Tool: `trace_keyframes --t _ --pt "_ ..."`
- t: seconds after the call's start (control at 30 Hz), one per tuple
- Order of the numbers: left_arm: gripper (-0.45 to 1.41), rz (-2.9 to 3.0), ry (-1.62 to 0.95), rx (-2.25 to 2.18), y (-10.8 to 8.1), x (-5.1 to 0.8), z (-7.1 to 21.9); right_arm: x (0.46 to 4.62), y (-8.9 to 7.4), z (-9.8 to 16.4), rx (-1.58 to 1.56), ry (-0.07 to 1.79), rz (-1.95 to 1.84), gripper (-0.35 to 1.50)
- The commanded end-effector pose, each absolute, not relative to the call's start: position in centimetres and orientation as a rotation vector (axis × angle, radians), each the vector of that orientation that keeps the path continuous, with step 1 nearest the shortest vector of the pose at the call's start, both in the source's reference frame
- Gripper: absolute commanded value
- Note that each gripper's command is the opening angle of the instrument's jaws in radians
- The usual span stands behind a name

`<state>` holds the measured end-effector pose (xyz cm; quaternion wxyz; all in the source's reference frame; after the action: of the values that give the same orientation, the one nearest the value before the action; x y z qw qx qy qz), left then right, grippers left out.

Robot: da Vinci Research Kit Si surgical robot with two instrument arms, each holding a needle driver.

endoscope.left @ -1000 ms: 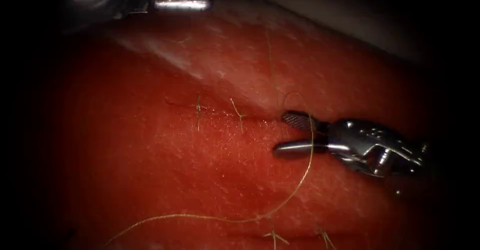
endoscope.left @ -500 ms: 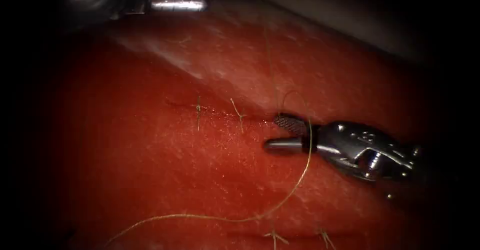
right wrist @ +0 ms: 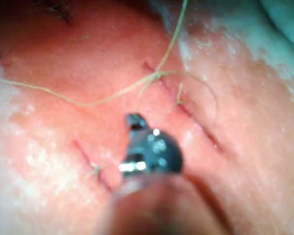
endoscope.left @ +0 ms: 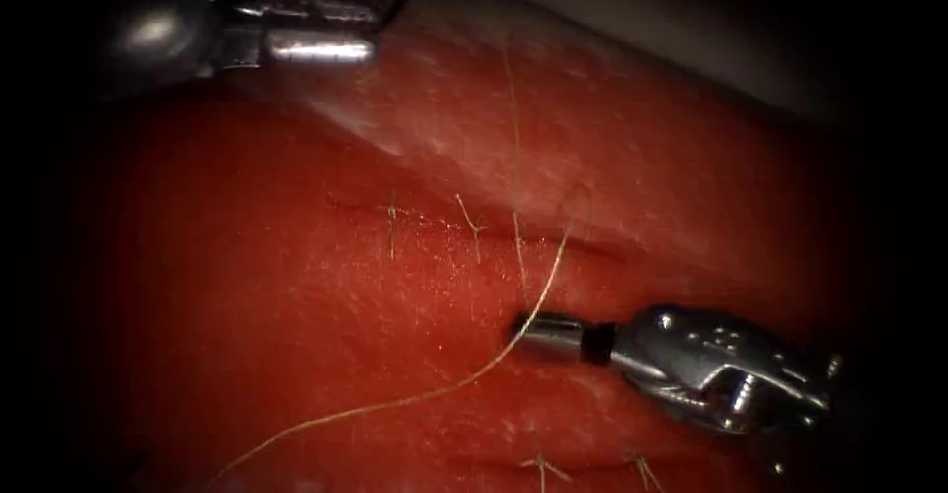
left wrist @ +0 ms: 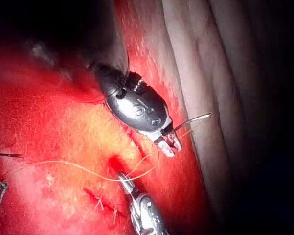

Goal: Wound Closure

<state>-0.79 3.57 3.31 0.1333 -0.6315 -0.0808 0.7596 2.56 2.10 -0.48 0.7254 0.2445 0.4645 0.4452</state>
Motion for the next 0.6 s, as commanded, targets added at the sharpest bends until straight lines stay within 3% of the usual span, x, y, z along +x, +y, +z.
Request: trace_keyframes --t 0.03,0.4,0.43,0.53,0.57,0.6 --pt "-0.35 2.213 -0.251 -1.829 3.53 -0.85 3.39 2.71 1.98 -0.63 0.551 1.032 0.974 -0.35" --pt "-0.35 2.217 -0.294 -1.819 3.46 -0.77 3.49 3.00 1.88 -1.17 0.516 1.104 0.961 -0.32" --pt "-0.35 2.220 -0.300 -1.815 3.47 -0.75 3.55 2.93 2.00 -1.17 0.476 1.115 0.945 0.52" --pt "-0.35 2.231 -0.321 -1.796 3.47 -0.70 3.67 2.78 2.17 -1.15 0.387 1.149 0.834 1.11" --pt "-0.35 2.238 -0.315 -1.782 3.48 -0.65 3.76 2.68 2.25 -1.11 0.347 1.158 0.774 1.25" --pt "-0.35 2.242 -0.318 -1.771 3.48 -0.63 3.80 2.62 2.29 -1.08 0.339 1.160 0.755 1.25"
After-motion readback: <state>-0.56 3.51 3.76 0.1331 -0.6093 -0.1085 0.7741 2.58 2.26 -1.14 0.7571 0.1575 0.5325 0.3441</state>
